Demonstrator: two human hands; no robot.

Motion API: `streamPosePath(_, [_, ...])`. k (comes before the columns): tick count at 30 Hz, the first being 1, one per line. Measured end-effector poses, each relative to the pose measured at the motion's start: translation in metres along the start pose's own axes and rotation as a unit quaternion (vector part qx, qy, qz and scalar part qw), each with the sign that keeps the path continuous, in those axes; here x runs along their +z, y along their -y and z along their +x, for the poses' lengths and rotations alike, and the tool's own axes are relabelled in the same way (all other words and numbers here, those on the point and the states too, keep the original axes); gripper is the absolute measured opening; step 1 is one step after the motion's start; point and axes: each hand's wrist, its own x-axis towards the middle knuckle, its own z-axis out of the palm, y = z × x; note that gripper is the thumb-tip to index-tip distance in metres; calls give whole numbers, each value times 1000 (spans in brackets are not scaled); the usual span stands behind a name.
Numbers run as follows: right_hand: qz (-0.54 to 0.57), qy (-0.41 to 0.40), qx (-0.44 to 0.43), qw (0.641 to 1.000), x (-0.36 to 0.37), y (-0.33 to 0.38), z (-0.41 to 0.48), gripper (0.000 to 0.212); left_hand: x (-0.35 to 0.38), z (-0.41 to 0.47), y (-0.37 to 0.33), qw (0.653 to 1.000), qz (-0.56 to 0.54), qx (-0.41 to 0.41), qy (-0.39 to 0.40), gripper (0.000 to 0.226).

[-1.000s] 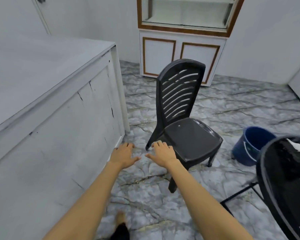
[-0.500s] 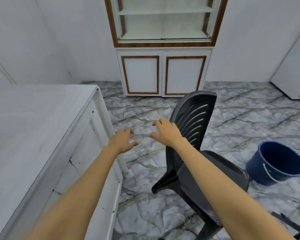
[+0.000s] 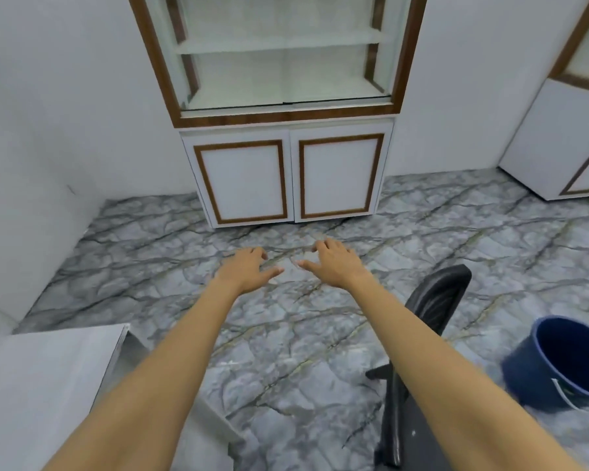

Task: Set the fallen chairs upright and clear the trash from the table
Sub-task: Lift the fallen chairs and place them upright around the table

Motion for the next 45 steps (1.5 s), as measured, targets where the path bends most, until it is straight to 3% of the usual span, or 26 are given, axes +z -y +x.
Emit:
streamPosePath(10, [55,-19,185,981,-4,-85,92,65,9,188,-43,987,27,129,97,65])
streamPosePath(18, [118,-44,329,936,-15,-170,105,63,33,284,-133,945,61,285,147,65])
streamPosePath(28, [177,-98,471,858,-46,-336,111,67,79,386,-321,884,71,411,211,65])
streamPosePath(42, [191,-130,602,764,-104,-601,94,65,163,510,-627,792,118,529,280,63])
streamPosePath(45, [217,-150,631,730,-111,-655,95,65,189,536,-690,763,114,564,294,60])
